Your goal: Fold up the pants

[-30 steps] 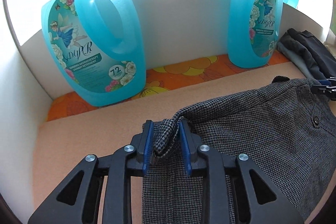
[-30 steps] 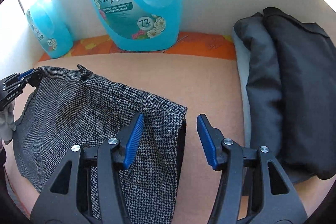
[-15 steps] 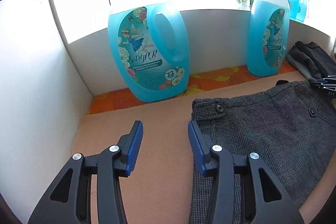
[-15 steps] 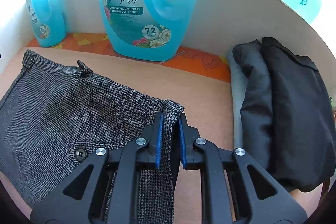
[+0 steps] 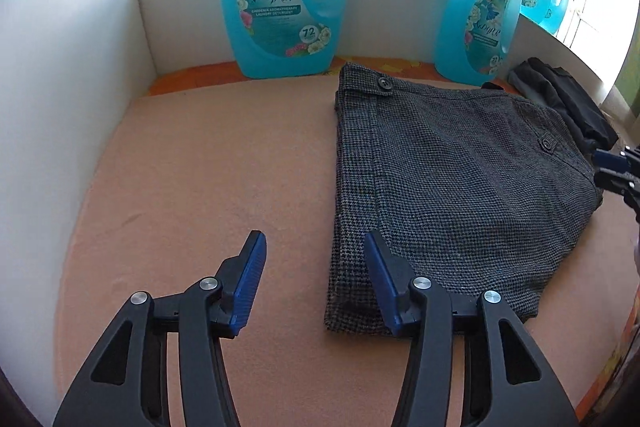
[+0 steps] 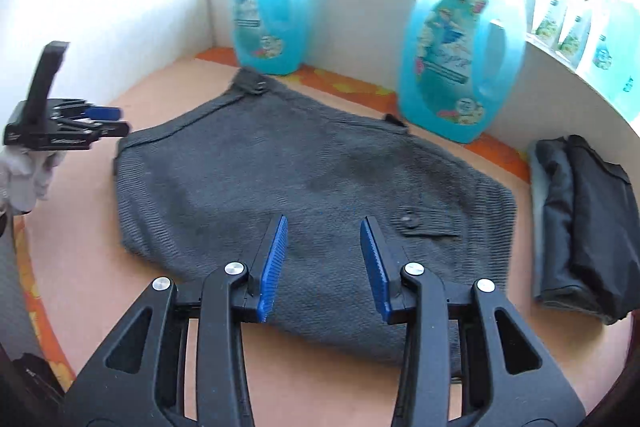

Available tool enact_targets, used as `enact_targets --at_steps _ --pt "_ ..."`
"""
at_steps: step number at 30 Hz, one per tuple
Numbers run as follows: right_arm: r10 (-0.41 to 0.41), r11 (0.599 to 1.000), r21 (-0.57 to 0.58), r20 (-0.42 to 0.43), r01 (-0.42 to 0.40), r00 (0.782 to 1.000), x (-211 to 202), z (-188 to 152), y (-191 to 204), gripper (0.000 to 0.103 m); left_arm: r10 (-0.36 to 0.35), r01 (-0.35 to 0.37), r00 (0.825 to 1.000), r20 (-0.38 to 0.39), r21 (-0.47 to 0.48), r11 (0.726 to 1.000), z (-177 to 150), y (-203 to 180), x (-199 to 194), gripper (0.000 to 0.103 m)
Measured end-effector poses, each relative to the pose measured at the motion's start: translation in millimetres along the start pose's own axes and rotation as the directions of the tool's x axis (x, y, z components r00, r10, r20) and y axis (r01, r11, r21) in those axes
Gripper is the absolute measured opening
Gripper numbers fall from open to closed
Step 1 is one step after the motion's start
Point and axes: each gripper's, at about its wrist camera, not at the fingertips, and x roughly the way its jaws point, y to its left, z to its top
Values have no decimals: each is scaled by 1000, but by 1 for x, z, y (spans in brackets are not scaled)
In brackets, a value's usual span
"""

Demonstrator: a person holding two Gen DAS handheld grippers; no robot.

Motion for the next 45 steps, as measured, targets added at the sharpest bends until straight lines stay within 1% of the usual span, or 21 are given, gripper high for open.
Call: enact_targets --at_steps 2,3,7,8,13,14,15,16,17,18,21,28,31,35,36,39,40,41,43,44,45 --pt "84 996 -35 -18 -85 996 10 -3 36 40 -34 33 999 -5 -42 999 -3 4 2 50" --pt "103 993 -56 -27 -104 994 16 -5 52 40 -48 48 999 -4 -58 997 -4 6 2 50" --pt "131 984 -113 -71 -138 989 46 -8 99 40 -103 101 995 -9 -99 990 -6 7 3 50" --pt "133 983 -120 -86 -142 987 53 -8 107 40 -111 109 994 -10 -102 989 -6 6 3 50" --pt "74 982 -163 -105 -91 992 73 -8 127 40 -127 125 992 -21 -103 987 -9 2 5 49" --pt "71 983 -158 -108 -88 992 74 -8 126 40 -130 126 991 -27 -98 987 -10 0 7 41" --pt "64 985 -155 -111 -80 992 75 -8 125 33 -136 132 990 -34 -92 987 -11 -2 8 26" --pt "53 985 -156 -117 -71 992 76 -8 125 26 -137 134 990 -37 -83 987 -12 -5 8 23" --pt "59 985 -152 -123 -77 991 76 -8 124 16 -125 122 992 -32 -71 990 -13 -8 8 21" --pt "63 986 -148 -123 -81 990 76 -9 123 15 -120 118 992 -30 -60 991 -13 -11 7 15" --pt "59 986 -151 -120 -77 991 71 -9 123 10 -106 105 994 -13 -39 994 -10 -17 3 11" --pt "71 984 -158 -86 -84 994 52 -4 127 7 -98 99 995 29 -29 995 -6 -20 -20 11" --pt "75 980 -177 -108 -94 991 54 -9 134 7 -71 71 997 9 6 997 -10 -23 -21 11" --pt "75 981 -168 -131 -97 989 67 -18 135 7 -22 24 999 -35 44 999 -21 -28 -5 11" --pt "82 983 -156 -126 -101 989 67 -19 134 7 -15 17 999 -36 51 999 -22 -29 -3 11" --pt "128 986 -95 -112 -138 985 56 -19 122 7 19 -18 1000 -24 63 998 -18 -30 -7 22" --pt "134 987 -73 -107 -143 985 50 -21 117 7 26 -25 1000 -16 65 998 -17 -30 -11 23" --pt "133 989 -51 -98 -138 986 43 -24 110 9 33 -33 999 -3 67 997 -15 -30 -15 26" --pt "104 995 1 -68 -104 992 27 -31 95 22 51 -53 998 31 60 997 -12 -28 -27 27" --pt "83 996 33 -47 -81 995 18 -35 85 38 56 -58 997 48 51 997 -12 -27 -32 27" --pt "61 996 74 -28 -58 998 10 -39 74 48 51 -53 997 63 41 998 -11 -26 -36 27"
